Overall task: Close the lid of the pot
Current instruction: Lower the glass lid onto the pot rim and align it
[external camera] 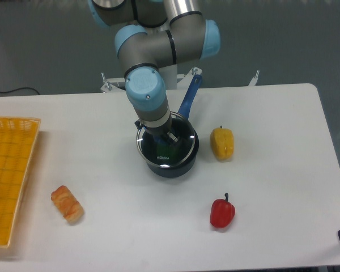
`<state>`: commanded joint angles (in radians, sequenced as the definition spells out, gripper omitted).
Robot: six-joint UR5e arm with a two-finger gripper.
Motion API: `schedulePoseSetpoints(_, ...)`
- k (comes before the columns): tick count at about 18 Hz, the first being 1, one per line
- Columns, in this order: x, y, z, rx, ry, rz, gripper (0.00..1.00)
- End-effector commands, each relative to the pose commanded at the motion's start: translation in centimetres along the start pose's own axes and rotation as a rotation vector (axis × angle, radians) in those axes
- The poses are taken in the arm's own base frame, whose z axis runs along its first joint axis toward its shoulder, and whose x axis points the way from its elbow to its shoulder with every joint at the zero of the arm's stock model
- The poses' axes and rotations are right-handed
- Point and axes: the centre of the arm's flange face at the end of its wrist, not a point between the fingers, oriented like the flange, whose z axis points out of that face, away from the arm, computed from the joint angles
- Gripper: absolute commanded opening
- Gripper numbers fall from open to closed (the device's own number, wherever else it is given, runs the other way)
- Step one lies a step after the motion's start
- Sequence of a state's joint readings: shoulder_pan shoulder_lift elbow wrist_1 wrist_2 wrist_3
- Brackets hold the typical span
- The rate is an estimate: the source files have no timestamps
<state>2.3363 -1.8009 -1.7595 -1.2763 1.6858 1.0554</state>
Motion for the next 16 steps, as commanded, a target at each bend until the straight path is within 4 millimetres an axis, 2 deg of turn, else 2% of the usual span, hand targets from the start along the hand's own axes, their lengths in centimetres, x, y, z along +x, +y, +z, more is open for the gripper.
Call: schedulePoseSetpoints(16,-0.50,0.37,-0.26,0.001,-0.007,0.033,0.48)
